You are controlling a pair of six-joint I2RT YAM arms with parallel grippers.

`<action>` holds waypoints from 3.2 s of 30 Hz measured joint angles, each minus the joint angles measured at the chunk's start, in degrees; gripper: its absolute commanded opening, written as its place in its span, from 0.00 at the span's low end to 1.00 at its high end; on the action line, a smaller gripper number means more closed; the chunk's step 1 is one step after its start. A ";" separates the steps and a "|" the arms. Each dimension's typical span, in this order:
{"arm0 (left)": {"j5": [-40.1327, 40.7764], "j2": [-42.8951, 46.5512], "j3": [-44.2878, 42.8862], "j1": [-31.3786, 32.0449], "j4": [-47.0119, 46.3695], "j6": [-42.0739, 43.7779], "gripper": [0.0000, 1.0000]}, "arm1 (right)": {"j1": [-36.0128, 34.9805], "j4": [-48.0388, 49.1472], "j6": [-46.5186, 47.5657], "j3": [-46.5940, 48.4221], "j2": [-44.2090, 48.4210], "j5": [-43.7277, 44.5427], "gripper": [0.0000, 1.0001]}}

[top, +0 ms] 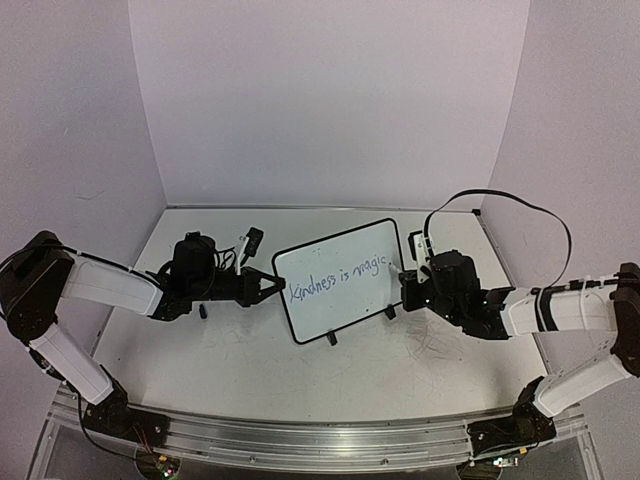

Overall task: Write a sentence on the whiteboard
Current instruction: Write a sentence on the whiteboard, then place the whiteboard at the center of the board, then pick up the pen cap from the center of the board.

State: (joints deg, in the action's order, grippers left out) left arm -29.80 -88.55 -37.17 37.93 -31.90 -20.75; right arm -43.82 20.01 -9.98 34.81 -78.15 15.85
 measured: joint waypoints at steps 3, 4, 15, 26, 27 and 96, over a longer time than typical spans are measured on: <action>0.00 0.00 0.00 0.00 0.00 0.00 0.00 | 0.23 0.02 -0.19 0.00 -0.07 -0.27 0.00; 0.00 0.00 0.00 0.00 0.00 0.00 0.00 | 0.30 0.11 -0.19 0.00 -0.18 -0.30 0.00; 0.00 0.00 -0.02 0.00 0.00 -0.02 0.00 | 0.42 1.27 -0.11 0.00 -2.27 -0.46 0.00; 0.00 0.00 -0.02 0.00 0.02 0.00 0.00 | 0.44 2.68 0.08 0.32 -2.72 -0.35 0.00; 0.00 0.00 -0.02 0.00 0.02 0.00 0.00 | 0.45 2.74 0.10 0.38 -2.85 -0.35 0.00; 35.30 -11.92 -21.78 -13.06 66.37 -21.19 0.42 | 1.04 -15.83 5.25 2.58 23.26 -8.04 0.00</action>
State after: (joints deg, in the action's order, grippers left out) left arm 5.50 -100.47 -58.94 24.87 34.47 -41.95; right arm -42.78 4.19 -4.73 37.39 -54.89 7.81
